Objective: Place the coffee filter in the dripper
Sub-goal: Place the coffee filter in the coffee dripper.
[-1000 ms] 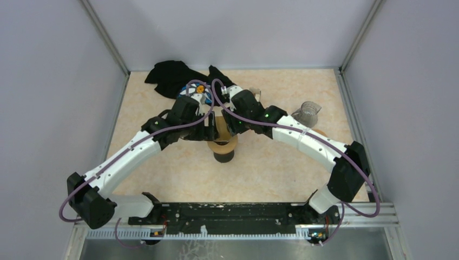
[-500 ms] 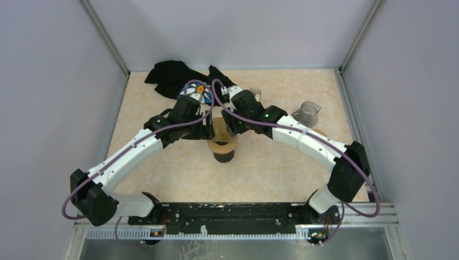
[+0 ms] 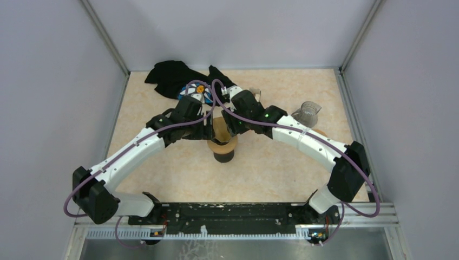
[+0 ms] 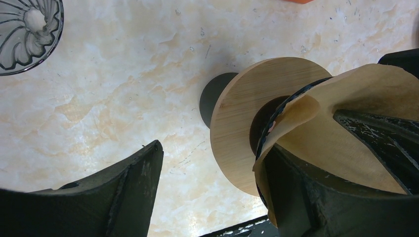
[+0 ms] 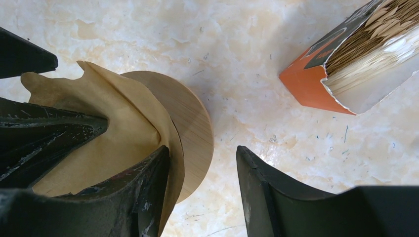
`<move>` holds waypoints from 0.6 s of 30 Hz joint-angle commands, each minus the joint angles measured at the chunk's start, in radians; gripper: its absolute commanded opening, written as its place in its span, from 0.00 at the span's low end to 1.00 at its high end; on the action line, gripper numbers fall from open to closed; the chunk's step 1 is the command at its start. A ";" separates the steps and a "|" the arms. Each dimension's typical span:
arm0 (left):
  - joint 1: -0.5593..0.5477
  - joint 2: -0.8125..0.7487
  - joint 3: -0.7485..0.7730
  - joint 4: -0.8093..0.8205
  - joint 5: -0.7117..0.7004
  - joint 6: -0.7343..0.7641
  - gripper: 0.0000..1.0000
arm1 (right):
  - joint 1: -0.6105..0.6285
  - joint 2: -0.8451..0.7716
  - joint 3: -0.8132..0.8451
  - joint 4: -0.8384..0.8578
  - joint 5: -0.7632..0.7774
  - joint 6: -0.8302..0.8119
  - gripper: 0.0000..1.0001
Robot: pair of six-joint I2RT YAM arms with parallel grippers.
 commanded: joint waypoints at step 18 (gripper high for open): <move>0.006 -0.039 0.008 0.005 0.019 -0.005 0.83 | 0.002 -0.085 0.043 0.050 -0.055 0.006 0.58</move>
